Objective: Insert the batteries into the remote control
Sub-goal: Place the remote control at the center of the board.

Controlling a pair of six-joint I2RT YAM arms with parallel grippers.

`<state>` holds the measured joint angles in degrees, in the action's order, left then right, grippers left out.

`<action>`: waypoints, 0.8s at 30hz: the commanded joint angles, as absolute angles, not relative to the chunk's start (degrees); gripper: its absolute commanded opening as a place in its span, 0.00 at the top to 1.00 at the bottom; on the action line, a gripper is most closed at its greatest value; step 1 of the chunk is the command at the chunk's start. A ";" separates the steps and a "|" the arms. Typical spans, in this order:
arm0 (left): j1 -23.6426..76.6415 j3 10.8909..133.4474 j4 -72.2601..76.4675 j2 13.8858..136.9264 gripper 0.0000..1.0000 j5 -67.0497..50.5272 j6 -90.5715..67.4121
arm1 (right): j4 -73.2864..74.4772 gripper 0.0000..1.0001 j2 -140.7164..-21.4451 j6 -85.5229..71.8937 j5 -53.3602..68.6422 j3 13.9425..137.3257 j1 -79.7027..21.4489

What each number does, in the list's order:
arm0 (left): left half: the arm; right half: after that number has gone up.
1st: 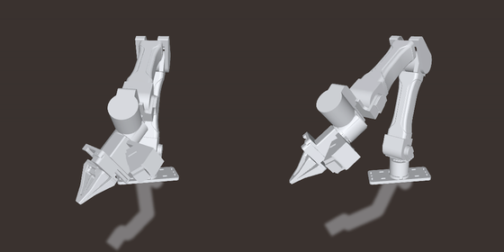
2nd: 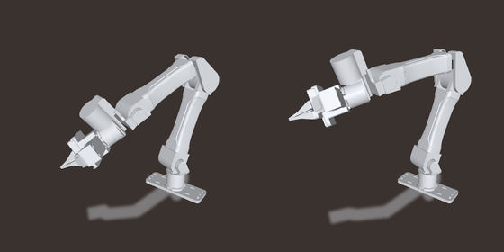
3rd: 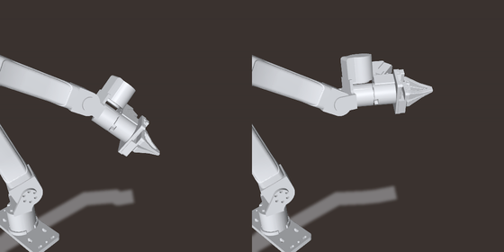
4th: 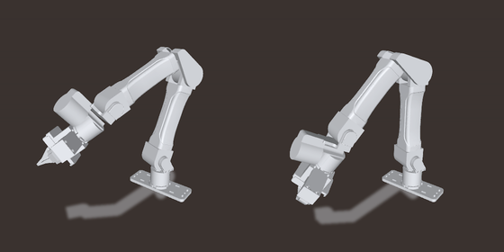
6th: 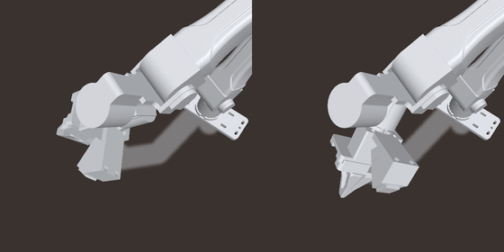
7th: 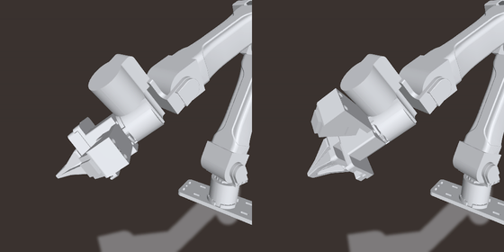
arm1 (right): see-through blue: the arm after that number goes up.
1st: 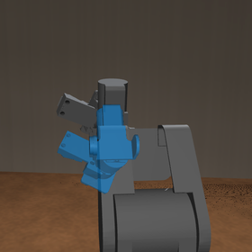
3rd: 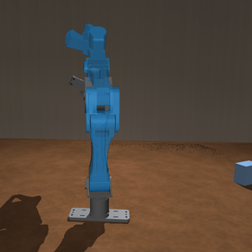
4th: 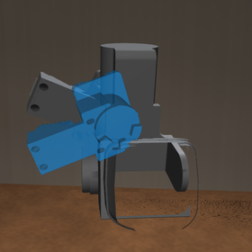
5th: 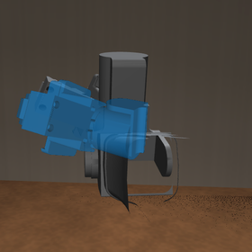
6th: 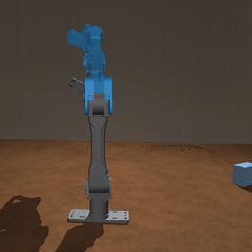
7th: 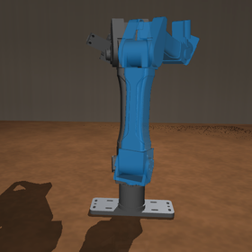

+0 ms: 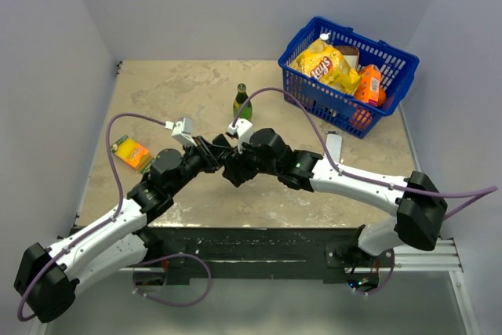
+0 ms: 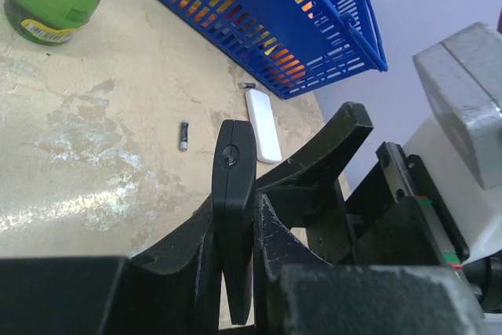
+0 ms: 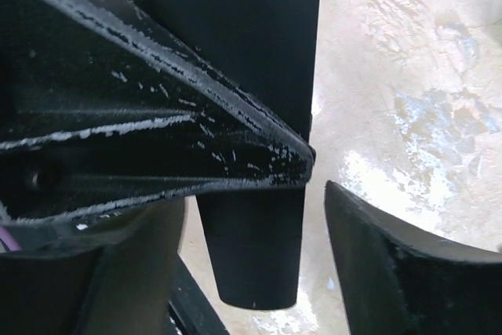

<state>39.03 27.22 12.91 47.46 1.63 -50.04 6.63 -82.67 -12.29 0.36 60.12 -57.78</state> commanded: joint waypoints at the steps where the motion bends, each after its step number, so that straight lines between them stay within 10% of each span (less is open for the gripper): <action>1: 38.94 28.39 18.10 47.55 1.00 0.35 -51.06 | 2.37 0.35 -82.27 -13.80 -0.18 63.19 -57.83; 10: 38.94 28.83 16.18 46.76 0.77 2.28 -48.78 | 6.50 0.90 -81.57 -14.41 -0.18 62.49 -57.74; 18: 38.94 30.41 9.16 41.32 0.21 11.77 -44.65 | 12.64 0.95 -78.58 -18.28 -3.16 54.94 -57.66; 24: 38.94 31.11 4.23 34.47 0.10 19.94 -41.93 | 17.57 0.94 -80.76 -23.11 -6.41 50.28 -57.04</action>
<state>39.03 28.10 7.16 38.74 12.27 -45.39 13.45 -79.81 -18.81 -2.81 52.21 -57.67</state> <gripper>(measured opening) 0.898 0.454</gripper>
